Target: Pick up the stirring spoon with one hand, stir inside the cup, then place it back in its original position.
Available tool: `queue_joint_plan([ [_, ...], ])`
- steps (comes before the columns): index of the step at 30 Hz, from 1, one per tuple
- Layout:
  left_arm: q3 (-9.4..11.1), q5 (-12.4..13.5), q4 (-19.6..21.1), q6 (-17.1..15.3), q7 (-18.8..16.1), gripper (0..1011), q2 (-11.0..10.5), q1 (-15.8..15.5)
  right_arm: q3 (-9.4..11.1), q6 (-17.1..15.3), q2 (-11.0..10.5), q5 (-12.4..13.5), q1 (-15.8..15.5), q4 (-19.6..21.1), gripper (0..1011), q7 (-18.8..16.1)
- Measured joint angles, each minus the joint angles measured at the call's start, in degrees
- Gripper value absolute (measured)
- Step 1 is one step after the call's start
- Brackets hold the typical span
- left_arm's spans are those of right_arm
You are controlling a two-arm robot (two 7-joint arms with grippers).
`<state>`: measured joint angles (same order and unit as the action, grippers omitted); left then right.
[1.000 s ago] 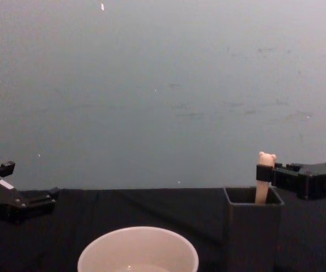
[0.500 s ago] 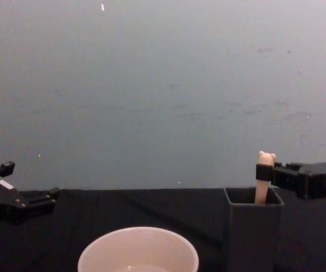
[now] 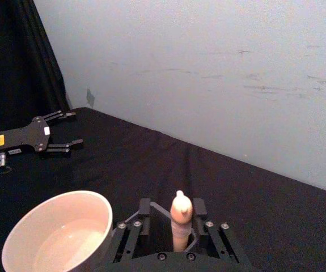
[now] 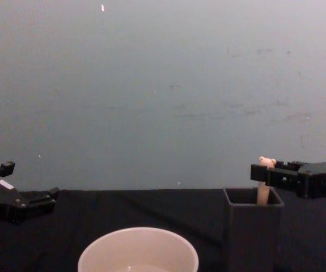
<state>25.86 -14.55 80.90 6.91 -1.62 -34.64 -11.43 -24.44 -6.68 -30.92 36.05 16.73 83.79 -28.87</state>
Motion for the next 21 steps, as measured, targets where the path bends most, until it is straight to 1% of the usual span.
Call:
queue_joint_plan([
  [2,0.0,0.0,0.0,0.0,0.0,1001,0.0,0.0,0.0,0.0,0.0,0.01,0.0,0.0,488,0.0],
  [3,0.0,0.0,0.0,0.0,0.0,1001,0.0,0.0,0.0,0.0,0.0,0.02,0.0,0.0,557,0.0],
  [5,0.0,0.0,0.0,0.0,0.0,1002,0.0,0.0,0.0,0.0,0.0,0.03,0.0,0.0,599,0.0],
  [7,0.0,0.0,0.0,0.0,0.0,1001,0.0,0.0,0.0,0.0,0.0,0.04,0.0,0.0,678,0.0],
  [8,0.0,0.0,0.0,0.0,0.0,1002,0.0,0.0,0.0,0.0,0.0,0.04,0.0,0.0,687,0.0],
  [12,0.0,0.0,0.0,0.0,0.0,1002,0.0,0.0,0.0,0.0,0.0,0.04,0.0,0.0,823,0.0],
  [17,0.0,0.0,0.0,0.0,0.0,1001,0.0,0.0,0.0,-0.01,0.0,0.04,0.0,0.0,942,0.0],
  [18,0.0,0.0,0.0,0.0,0.0,1001,0.0,0.0,0.01,0.0,0.01,0.03,0.0,-0.01,985,0.02],
  [19,0.0,0.0,0.0,0.0,0.0,1001,0.0,0.0,0.1,0.09,0.07,0.01,-0.03,0.0,1002,0.16],
  [21,-0.01,0.0,0.0,0.0,0.0,1001,0.0,0.0,0.56,0.53,0.44,0.0,-0.3,0.05,1000,0.95],
])
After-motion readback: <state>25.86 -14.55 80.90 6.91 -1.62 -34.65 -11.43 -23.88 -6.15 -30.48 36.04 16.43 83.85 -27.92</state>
